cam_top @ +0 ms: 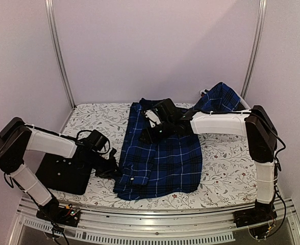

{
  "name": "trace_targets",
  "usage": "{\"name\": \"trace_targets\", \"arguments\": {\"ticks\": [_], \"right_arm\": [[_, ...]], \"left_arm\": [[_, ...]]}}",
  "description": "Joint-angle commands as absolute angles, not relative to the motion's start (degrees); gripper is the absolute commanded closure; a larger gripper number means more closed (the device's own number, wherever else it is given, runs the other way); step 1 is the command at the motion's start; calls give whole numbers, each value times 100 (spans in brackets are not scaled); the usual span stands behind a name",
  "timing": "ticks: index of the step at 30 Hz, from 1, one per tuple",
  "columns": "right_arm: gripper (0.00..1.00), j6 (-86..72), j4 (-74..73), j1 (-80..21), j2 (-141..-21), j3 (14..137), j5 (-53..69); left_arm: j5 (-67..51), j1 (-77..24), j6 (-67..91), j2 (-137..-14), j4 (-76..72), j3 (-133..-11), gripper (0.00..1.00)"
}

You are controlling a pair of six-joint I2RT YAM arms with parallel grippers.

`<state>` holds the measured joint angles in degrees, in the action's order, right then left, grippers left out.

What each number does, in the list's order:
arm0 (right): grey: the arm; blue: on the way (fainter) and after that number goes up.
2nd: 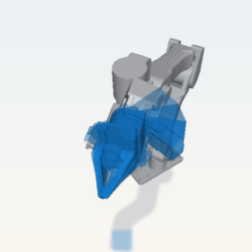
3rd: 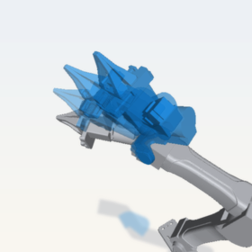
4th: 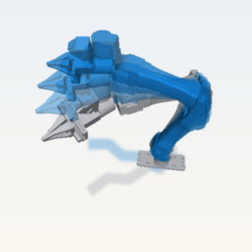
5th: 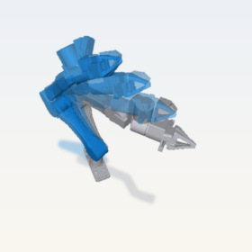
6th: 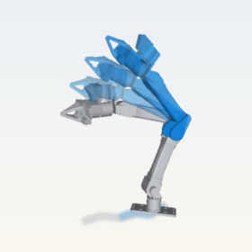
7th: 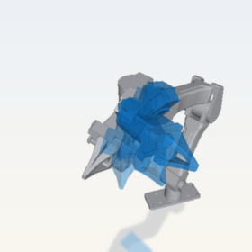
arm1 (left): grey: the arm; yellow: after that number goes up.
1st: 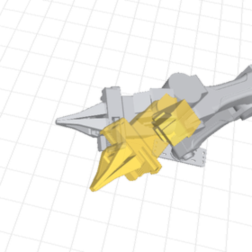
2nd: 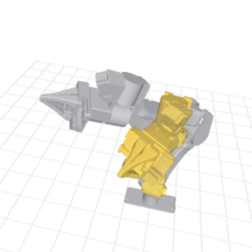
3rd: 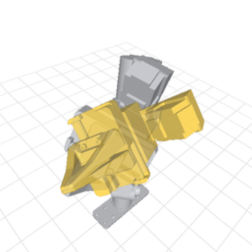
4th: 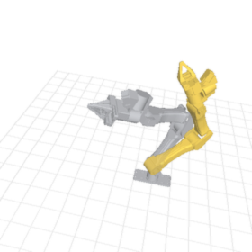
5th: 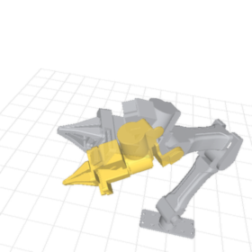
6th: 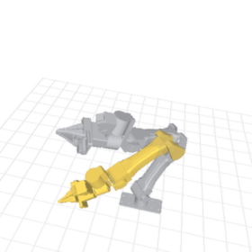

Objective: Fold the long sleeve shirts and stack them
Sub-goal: Move the 1/3-folded shirt to the center of the board.

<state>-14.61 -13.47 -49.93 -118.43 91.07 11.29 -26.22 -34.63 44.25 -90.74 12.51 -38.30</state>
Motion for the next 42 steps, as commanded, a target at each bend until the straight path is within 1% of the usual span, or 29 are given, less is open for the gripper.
{"name": "trace_targets", "arguments": {"ticks": [1,2,6,11,17,18,19,23,25,29,34,37,42], "right_arm": [[55,-1554,-1058,-4808,-12047,9401,1199],[55,-1580,-1036,-4772,-12113,9430,1229],[55,-1625,-950,-4714,-12327,9651,1355],[55,-1715,-919,-4711,-12827,10233,1644],[57,-2103,-444,-4711,-13461,10732,2202],[58,-2159,-369,-4711,-13590,10858,2254],[58,-2201,-335,-4704,-13700,11020,2280],[62,-2388,-223,-4542,-14442,11804,2373],[63,-2550,-54,-4377,-14705,12099,2340],[64,-3059,370,-3965,-15180,12423,2275],[65,-3611,403,-3605,-15796,12820,2419],[65,-3707,415,-3528,-15892,12832,2453],[66,-3649,304,-3507,-15742,12827,2530]], "left_arm": [[-2683,-3614,4624,-9245,1377,-3719,98],[-2645,-3608,4622,-9203,1509,-3704,100],[-2524,-3549,4588,-8839,2029,-3549,100],[-2538,-3500,4665,-8237,2622,-3223,100],[-2689,-3507,4966,-7560,2861,-2858,100],[-2693,-3507,4986,-7510,2858,-2849,99],[-2668,-3507,4987,-7480,2873,-2874,94],[-2547,-3501,4913,-7462,2990,-3081,84],[-2467,-3499,4855,-7462,3061,-3187,76],[-2252,-3490,4637,-7455,3294,-3518,69],[-1827,-3461,4269,-7497,3773,-4289,57],[-1576,-3395,4061,-7636,3859,-4886,52],[-1516,-3022,3731,-8404,3285,-5954,53]]}}
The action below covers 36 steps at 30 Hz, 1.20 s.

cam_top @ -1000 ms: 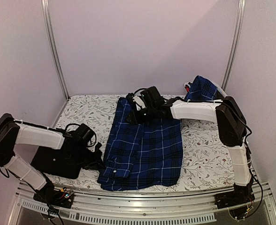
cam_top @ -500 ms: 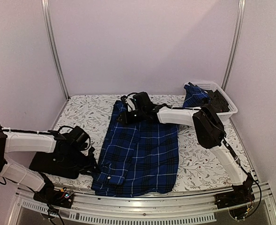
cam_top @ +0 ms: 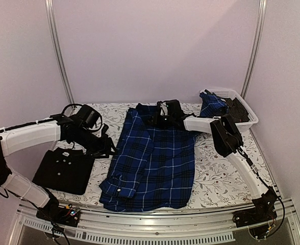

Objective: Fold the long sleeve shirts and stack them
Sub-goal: Move the 1/3-folded shirt to the center of the board.

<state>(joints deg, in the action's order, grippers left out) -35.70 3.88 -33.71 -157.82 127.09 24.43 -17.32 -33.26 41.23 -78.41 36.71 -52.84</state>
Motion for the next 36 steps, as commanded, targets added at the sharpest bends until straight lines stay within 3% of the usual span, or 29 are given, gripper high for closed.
{"name": "trace_targets", "arguments": {"ticks": [1,12,20,27,36], "right_arm": [[66,-3615,233,-3511,-15676,12828,2543],[60,-2669,-904,-3499,-14043,12213,2162],[57,-2003,-1536,-3489,-12822,11051,1730],[55,-1699,-1822,-3544,-12110,10224,1684],[55,-1480,-2066,-3954,-12207,9896,1348]], "left_arm": [[-1471,-2943,3684,-8632,3096,-6225,53],[-1544,-2510,3863,-11811,1246,-9044,61],[-2032,-2199,4372,-13486,663,-10061,64],[-2131,-1973,4622,-14221,526,-10478,64],[-1936,-1441,4364,-14316,1051,-10483,64]]}}
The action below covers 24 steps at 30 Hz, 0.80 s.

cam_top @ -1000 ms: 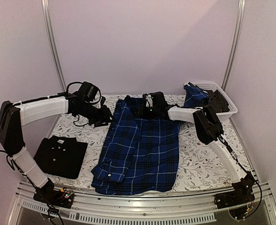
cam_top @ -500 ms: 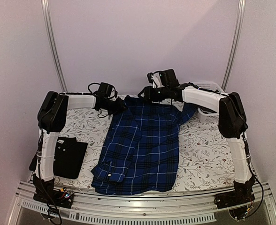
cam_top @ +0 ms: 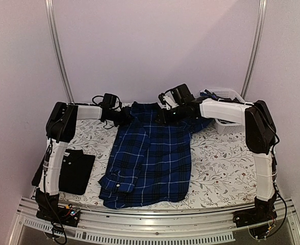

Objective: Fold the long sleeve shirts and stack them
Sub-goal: Move the 1/3-folded shirt to the center of the board, then adjust the 1/3-folded shirt at the center of the board.

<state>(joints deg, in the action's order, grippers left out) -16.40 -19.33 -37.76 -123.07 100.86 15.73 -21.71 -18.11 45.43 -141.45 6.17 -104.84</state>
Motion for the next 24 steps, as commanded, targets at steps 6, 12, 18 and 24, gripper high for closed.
{"name": "trace_targets", "arguments": {"ticks": [6,12,18,24], "right_arm": [[55,-1700,-1824,-3712,-11574,9067,560],[52,-1840,-1548,-3334,-10686,8405,534],[51,-2021,-1475,-3331,-10387,7789,792],[51,-2063,-1464,-3542,-10173,7344,1095]], "left_arm": [[-2395,-1304,3925,-14269,1235,-10700,63],[-2450,-1467,3630,-13958,1212,-10982,53],[-2245,-1707,3417,-13403,1231,-11079,46],[-1938,-1972,3487,-12859,1250,-10468,46]]}}
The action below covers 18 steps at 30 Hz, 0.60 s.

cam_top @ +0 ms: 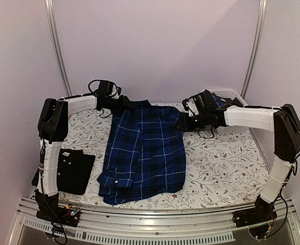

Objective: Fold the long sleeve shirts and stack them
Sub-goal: Adjust the 1/3-folded shirt at the center of the board.

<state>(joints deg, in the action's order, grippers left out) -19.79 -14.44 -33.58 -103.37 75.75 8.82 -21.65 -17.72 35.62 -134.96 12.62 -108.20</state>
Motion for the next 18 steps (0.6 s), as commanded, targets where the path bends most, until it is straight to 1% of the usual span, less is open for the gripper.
{"name": "trace_targets", "arguments": {"ticks": [1,3,6,10,14,18], "right_arm": [[51,-2034,-1505,-3632,-10186,7344,1106],[51,-1975,-1568,-3798,-10246,7365,1117],[52,-1962,-1623,-3998,-10394,7330,1179],[52,-2017,-1652,-4198,-10532,7117,1219],[53,-2162,-1580,-4303,-10501,6641,1310],[53,-2252,-1512,-4412,-10349,6223,1372]], "left_arm": [[-1828,-2011,3496,-12758,1236,-10321,46],[-1572,-2055,3495,-12606,1193,-10024,46],[-1603,-1930,3594,-12645,1078,-9771,47],[-1569,-1757,3586,-12899,1225,-9806,49],[-1474,-1588,3457,-13069,1225,-9811,49],[-1555,-1442,3215,-13461,1363,-10212,48]]}}
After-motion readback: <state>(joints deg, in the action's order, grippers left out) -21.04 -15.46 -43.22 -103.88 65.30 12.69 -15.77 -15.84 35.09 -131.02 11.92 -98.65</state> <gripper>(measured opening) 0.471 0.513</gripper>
